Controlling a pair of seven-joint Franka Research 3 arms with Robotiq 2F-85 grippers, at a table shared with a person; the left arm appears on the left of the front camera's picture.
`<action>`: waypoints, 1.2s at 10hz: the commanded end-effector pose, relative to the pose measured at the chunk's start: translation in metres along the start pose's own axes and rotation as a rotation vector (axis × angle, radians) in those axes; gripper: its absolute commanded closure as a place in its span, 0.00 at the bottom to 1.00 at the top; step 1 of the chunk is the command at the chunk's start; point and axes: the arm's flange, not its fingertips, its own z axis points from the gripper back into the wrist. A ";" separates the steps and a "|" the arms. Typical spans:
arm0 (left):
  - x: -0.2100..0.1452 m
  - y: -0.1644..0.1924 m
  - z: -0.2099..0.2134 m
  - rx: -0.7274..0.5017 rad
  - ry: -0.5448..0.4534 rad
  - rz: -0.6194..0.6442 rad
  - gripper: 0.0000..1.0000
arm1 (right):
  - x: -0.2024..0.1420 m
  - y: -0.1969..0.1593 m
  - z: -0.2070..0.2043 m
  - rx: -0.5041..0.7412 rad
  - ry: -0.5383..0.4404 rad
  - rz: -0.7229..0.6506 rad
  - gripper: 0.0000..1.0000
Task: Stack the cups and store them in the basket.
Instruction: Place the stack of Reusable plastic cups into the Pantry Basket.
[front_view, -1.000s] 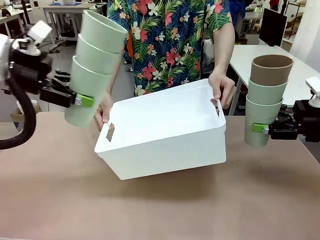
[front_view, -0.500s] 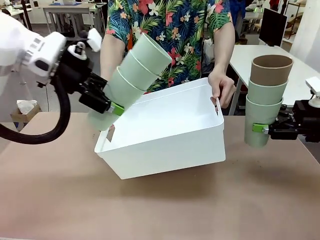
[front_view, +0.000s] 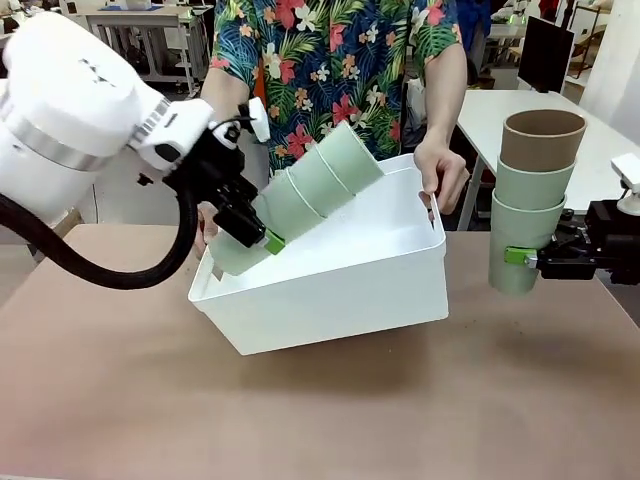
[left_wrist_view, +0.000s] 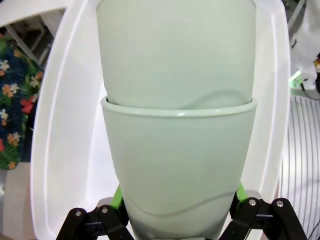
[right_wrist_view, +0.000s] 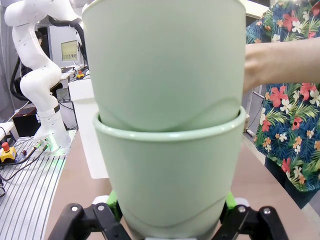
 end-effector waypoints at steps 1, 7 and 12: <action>0.012 0.012 -0.014 -0.007 0.062 0.009 0.13 | 0.004 0.000 0.000 0.000 -0.001 0.010 0.15; 0.007 0.015 -0.082 -0.059 0.189 -0.012 0.13 | 0.004 0.000 0.000 0.000 -0.001 0.010 0.15; 0.001 0.019 -0.104 -0.020 0.175 -0.020 0.13 | 0.004 0.000 0.000 0.000 -0.001 0.010 0.15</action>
